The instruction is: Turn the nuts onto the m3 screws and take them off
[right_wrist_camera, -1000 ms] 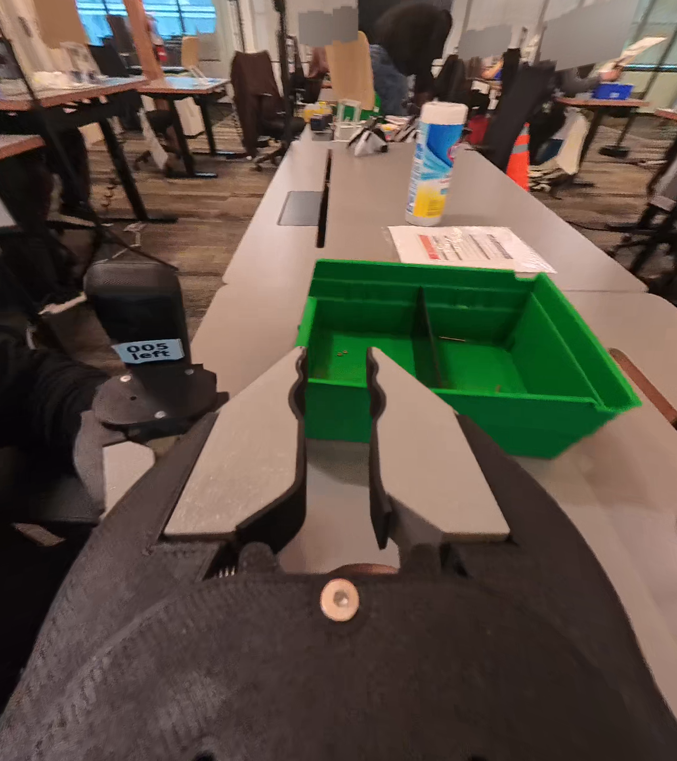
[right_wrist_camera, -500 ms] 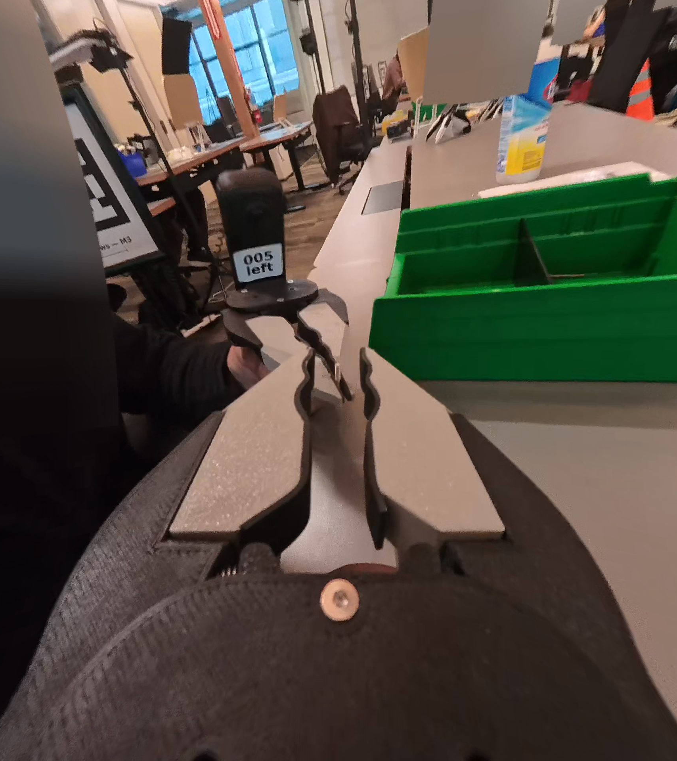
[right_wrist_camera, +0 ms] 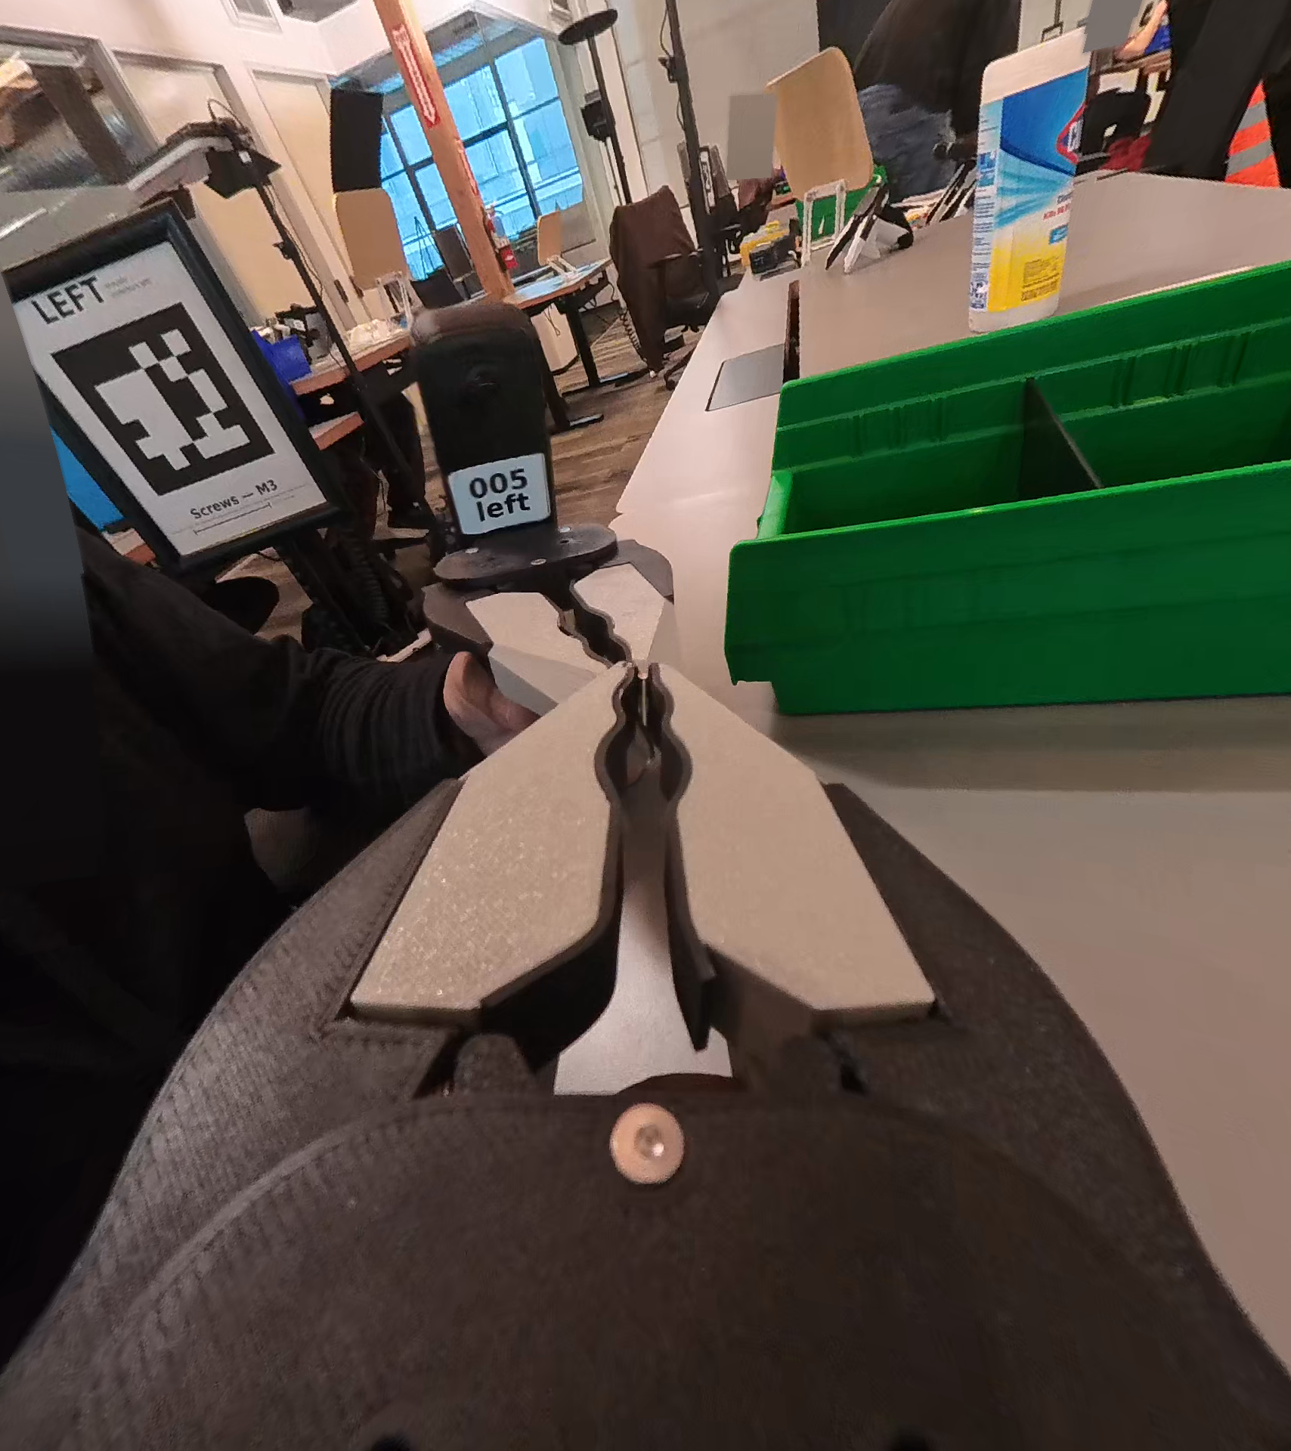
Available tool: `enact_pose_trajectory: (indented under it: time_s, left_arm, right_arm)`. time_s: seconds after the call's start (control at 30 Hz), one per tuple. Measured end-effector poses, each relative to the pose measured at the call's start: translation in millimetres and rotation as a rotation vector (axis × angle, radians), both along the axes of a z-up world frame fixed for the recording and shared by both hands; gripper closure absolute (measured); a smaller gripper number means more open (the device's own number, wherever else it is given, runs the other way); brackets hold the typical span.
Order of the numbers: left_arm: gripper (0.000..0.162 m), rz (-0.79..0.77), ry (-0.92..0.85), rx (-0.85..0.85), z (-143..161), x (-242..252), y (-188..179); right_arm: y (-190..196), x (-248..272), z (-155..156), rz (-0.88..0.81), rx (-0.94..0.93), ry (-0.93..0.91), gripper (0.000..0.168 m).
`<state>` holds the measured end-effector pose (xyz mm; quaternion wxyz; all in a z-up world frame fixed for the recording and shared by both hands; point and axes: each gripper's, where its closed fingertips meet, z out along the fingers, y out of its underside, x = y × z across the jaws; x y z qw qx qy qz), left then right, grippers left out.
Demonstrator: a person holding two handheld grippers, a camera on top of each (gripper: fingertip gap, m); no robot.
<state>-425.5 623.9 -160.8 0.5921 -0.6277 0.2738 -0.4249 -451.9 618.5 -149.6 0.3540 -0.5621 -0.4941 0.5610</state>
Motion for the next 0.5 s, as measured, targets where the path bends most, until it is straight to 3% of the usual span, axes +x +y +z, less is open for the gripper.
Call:
enact_pose_trajectory:
  time_s: [0.5]
  left_arm:
    - [0.162,-0.021,-0.031,-0.021,1.6,-1.7,-1.7]
  right_arm:
    - [-0.6,-2.7,0.6,-0.024,-0.055,0.07,0.168]
